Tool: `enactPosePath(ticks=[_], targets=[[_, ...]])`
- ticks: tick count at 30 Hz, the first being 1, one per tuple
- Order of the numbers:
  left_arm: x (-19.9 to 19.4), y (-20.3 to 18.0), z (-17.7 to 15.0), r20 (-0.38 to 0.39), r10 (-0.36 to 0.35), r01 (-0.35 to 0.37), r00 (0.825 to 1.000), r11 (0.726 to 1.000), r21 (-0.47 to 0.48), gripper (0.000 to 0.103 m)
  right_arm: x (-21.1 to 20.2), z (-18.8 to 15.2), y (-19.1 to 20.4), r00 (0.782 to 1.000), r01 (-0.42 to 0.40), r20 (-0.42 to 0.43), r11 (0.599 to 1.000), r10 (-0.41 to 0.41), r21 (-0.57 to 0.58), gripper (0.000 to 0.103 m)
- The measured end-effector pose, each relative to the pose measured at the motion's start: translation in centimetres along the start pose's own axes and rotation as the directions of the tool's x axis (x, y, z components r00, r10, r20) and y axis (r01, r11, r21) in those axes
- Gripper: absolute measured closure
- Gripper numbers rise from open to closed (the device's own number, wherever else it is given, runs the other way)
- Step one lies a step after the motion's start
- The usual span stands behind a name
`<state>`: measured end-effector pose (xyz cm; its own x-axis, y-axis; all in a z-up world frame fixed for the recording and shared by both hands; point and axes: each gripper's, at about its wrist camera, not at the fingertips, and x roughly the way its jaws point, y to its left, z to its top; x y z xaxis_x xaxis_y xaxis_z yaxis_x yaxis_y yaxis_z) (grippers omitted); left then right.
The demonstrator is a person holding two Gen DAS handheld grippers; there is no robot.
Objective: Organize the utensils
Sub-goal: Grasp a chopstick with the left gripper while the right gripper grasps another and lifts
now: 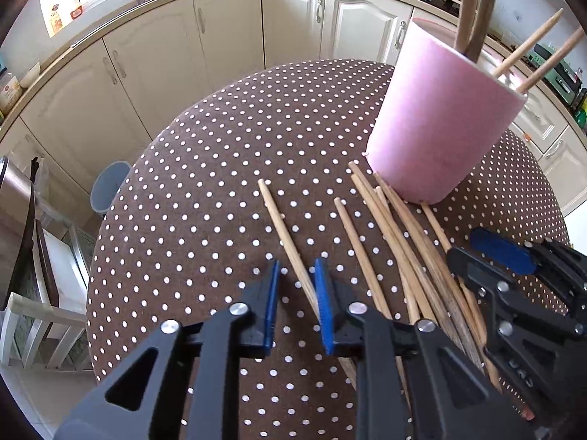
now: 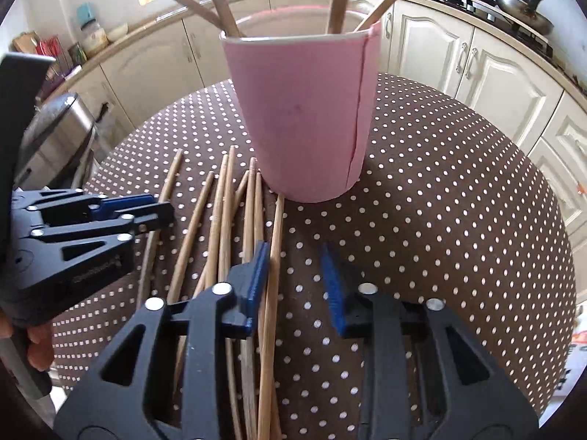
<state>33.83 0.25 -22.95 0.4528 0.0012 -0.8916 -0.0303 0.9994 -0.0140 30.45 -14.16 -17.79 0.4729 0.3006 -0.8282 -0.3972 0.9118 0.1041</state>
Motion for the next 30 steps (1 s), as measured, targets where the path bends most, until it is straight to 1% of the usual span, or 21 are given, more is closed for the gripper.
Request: enactPosePath(ticks=[1, 3, 6, 8, 9, 11, 14, 17, 23, 26, 30], targets=[[0.0, 0.1, 0.1, 0.001, -0.002, 0.002, 1.000, 1.000, 0.001, 0.086, 0.3, 0.1, 0.0, 1.000, 0.006, -0.014, 1.000, -0.006, -0.001, 0.081], [0.1, 0.4, 0.0, 0.000, -0.008, 0.008, 1.000, 1.000, 0.003, 0.088, 0.7, 0.5, 0.2, 0.999, 0.023, -0.028, 1.000, -0.023, -0.016, 0.083], [0.1, 0.3, -0.2, -0.005, -0.005, 0.006, 1.000, 1.000, 0.018, 0.089, 1.4, 1.2, 1.2, 0.998, 0.042, -0.051, 0.998, -0.044, -0.043, 0.084], [-0.1, 0.3, -0.3, -0.005, 0.009, -0.009, 1.000, 1.000, 0.028, 0.090, 1.7, 1.5, 1.8, 0.997, 0.054, -0.057, 0.997, -0.057, -0.061, 0.091], [-0.1, 0.3, -0.3, -0.002, 0.010, -0.010, 1.000, 1.000, 0.021, 0.092, 2.0, 1.7, 2.3, 0.997, 0.049, -0.060, 0.996, -0.053, -0.068, 0.096], [-0.2, -0.1, -0.7, 0.003, 0.002, -0.002, 1.000, 1.000, 0.020, 0.097, 2.1, 1.7, 2.7, 0.997, 0.048, -0.060, 0.996, -0.052, -0.076, 0.097], [-0.8, -0.5, -1.3, 0.017, -0.022, 0.021, 1.000, 0.999, 0.029, 0.097, 2.0, 1.5, 2.8, 0.998, -0.002, -0.059, 0.999, -0.001, -0.045, 0.097], [-1.3, -0.1, -1.5, 0.019, -0.052, 0.052, 0.998, 0.999, 0.002, 0.097, 1.0, 1.0, 2.3, 0.999, -0.009, -0.047, 0.999, 0.008, -0.035, 0.097], [-4.5, 0.2, -1.9, 0.067, -0.090, 0.090, 0.994, 0.996, 0.006, 0.097, -1.6, 0.6, 2.3, 0.999, -0.049, 0.002, 0.999, 0.049, -0.017, 0.097], [-7.0, 0.0, -2.4, 0.112, -0.098, 0.095, 0.989, 0.995, 0.028, 0.097, -4.0, 0.4, 2.2, 0.996, -0.069, 0.054, 0.998, 0.069, -0.008, 0.097], [-10.8, -0.5, -3.4, 0.179, -0.120, 0.112, 0.977, 0.992, 0.056, 0.097, -7.5, 0.2, 2.0, 0.987, -0.091, 0.134, 0.996, 0.091, -0.003, 0.097]])
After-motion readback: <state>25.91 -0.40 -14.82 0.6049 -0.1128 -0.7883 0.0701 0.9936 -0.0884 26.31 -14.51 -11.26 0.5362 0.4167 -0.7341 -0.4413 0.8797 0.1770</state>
